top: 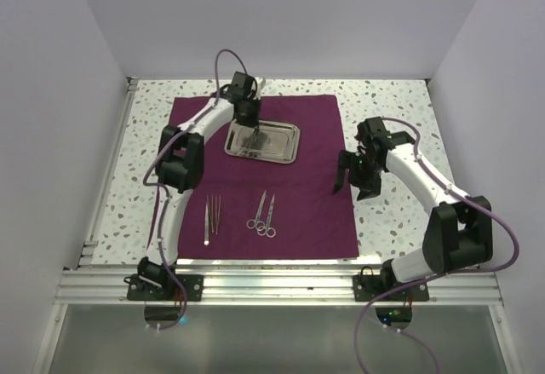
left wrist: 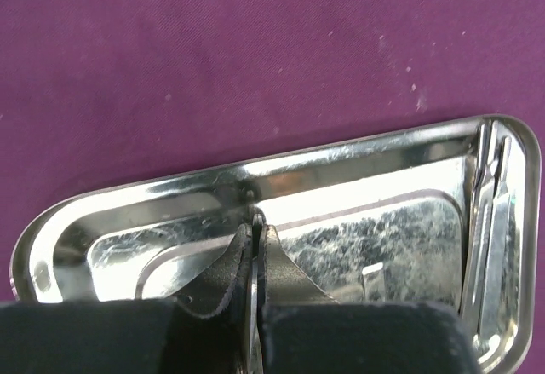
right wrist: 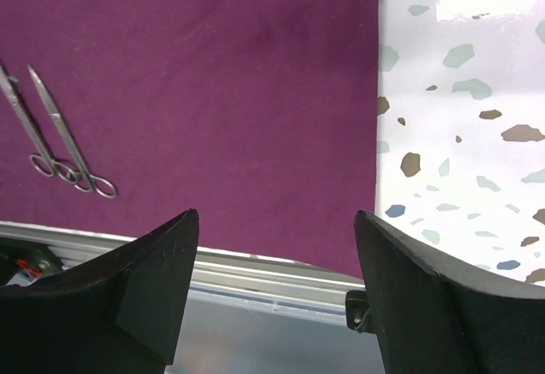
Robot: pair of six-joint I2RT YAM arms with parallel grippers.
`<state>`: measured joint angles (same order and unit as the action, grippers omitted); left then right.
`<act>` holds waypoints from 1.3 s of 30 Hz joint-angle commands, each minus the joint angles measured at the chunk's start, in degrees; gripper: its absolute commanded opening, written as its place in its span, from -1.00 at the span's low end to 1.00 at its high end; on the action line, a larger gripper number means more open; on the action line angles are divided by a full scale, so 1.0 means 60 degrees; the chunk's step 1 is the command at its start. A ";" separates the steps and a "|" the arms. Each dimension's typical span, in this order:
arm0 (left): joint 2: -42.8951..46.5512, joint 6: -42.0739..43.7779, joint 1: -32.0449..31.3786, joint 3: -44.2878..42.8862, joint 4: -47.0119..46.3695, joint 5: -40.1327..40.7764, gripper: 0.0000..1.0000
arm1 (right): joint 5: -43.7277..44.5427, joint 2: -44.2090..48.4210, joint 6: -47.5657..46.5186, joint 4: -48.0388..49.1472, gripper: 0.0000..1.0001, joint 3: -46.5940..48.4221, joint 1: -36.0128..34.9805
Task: Open and lay out the surgical kit
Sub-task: Pick up the medical item from the container, then place the medical item in the surgical kit.
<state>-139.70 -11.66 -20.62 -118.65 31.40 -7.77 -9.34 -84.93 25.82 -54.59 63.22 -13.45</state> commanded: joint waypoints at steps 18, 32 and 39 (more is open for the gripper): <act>0.4823 -0.1454 0.0259 0.3051 0.0205 -0.0536 -1.00 | -0.0948 0.1541 0.0149 0.0368 0.55 -0.0839 0.0001; 0.7961 -0.3636 -0.2172 0.9036 -0.2200 0.1148 -1.00 | -0.1094 0.2669 0.0134 0.0045 0.56 -0.1263 0.0001; 0.7595 -0.3886 -0.2320 0.9463 -0.2596 0.1266 -1.00 | -0.0992 0.3021 0.0105 -0.0145 0.55 -0.1542 -0.0014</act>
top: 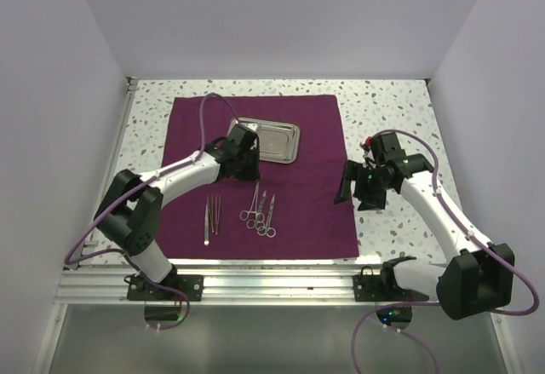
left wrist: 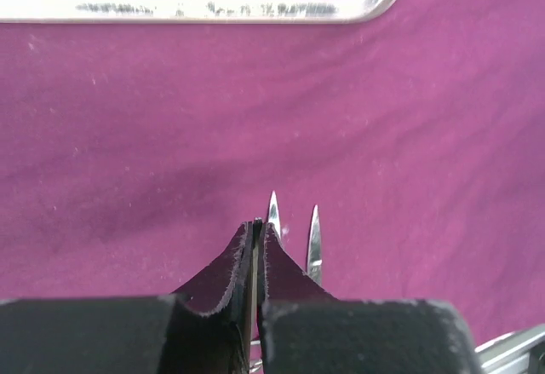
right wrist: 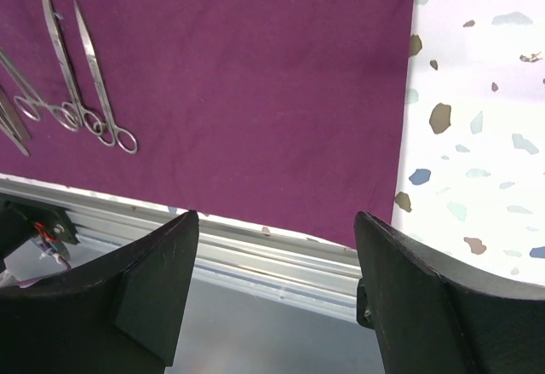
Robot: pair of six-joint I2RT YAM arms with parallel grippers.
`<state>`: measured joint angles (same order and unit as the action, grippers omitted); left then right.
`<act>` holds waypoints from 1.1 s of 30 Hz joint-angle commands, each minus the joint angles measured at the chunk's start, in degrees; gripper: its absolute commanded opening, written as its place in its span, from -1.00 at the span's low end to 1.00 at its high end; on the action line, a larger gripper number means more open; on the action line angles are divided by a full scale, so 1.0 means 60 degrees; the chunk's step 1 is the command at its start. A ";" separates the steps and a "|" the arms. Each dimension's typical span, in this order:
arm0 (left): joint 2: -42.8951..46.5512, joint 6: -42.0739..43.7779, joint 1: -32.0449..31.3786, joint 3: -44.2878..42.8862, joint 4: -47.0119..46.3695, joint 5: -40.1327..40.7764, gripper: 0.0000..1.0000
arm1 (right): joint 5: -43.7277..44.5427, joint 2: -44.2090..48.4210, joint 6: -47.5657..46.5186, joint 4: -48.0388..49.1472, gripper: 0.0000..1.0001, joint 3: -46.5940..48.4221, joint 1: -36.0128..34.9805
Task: Open and lay out the surgical kit
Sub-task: Place the medical item in the surgical kit.
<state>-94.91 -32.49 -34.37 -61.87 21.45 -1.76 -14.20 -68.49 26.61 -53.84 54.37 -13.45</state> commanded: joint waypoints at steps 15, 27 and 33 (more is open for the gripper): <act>-0.0529 -0.0240 -0.0497 -0.0879 -0.0090 0.0673 -0.37 | -0.0124 0.0077 0.0164 0.0214 0.56 -0.0083 -0.0014; -0.4275 0.1357 -0.0366 -0.7335 0.1125 0.1260 -0.26 | 0.0841 -0.0025 0.0091 -0.0838 0.56 0.0562 -0.0014; -0.6898 0.1635 -0.0146 -1.0721 0.1580 0.1245 -0.27 | 0.1413 -0.0347 -0.0274 -0.1630 0.56 0.1397 0.0001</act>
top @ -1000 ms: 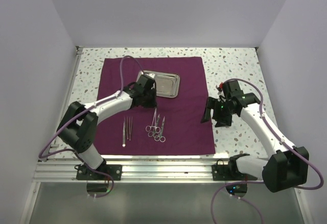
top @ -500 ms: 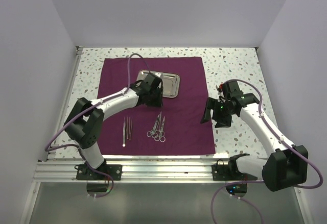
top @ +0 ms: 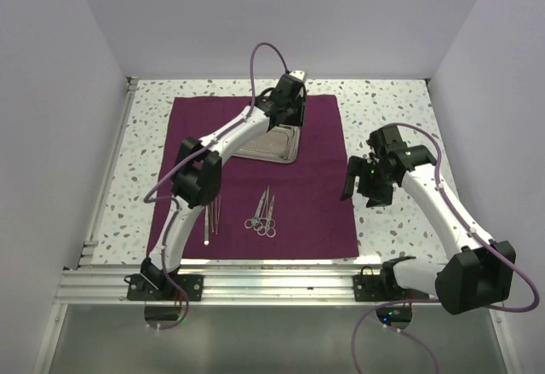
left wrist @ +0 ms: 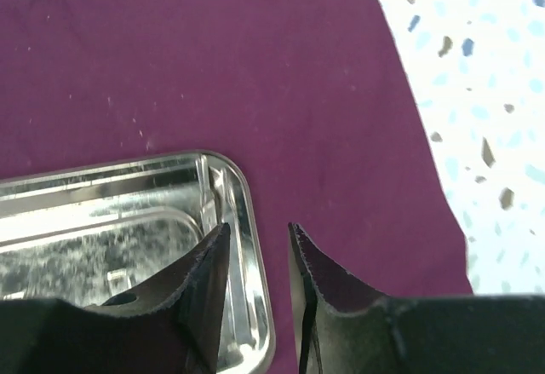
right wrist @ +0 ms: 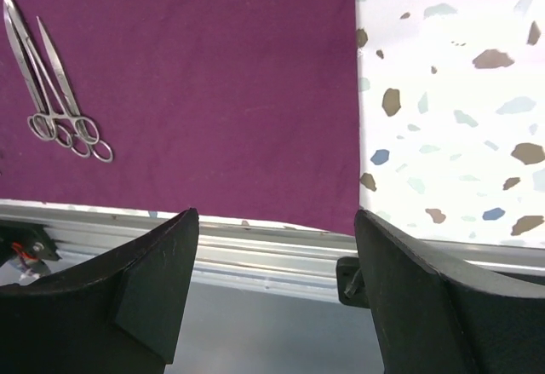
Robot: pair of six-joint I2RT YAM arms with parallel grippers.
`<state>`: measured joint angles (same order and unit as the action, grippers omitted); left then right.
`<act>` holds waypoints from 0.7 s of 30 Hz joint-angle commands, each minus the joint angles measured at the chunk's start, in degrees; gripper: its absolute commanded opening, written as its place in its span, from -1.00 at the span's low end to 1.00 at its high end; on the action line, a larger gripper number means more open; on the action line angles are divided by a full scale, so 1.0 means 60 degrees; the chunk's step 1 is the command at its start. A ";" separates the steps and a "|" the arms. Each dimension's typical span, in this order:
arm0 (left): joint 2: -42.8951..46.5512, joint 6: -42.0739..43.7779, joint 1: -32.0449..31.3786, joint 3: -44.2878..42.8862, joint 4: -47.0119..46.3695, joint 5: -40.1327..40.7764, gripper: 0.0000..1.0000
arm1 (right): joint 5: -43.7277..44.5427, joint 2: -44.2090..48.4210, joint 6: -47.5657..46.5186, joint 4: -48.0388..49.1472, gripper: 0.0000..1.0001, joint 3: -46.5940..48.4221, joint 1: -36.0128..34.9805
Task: Open and lay out the surgical kit
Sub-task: Place the medical item in the surgical kit, then pick up the medical item from the container.
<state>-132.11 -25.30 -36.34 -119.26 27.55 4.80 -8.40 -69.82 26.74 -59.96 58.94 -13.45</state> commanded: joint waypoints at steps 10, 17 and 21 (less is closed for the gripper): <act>-0.1740 0.1169 0.0270 -0.1729 0.0154 0.0812 -0.24 | 0.1181 -0.0916 -0.0795 -0.0905 0.58 0.1456 0.0001; -0.2077 0.1550 0.0168 -0.1394 0.0301 0.0987 -0.27 | 0.1122 -0.1239 -0.0824 -0.0787 0.58 0.1500 0.0001; -0.2282 0.1624 0.0124 -0.1290 0.0316 0.0944 -0.28 | 0.1093 -0.1224 -0.0795 -0.0743 0.58 0.1384 0.0030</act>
<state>-144.05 -17.69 -35.27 -127.59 29.82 9.47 -2.39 -77.43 23.00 -63.86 65.69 -13.43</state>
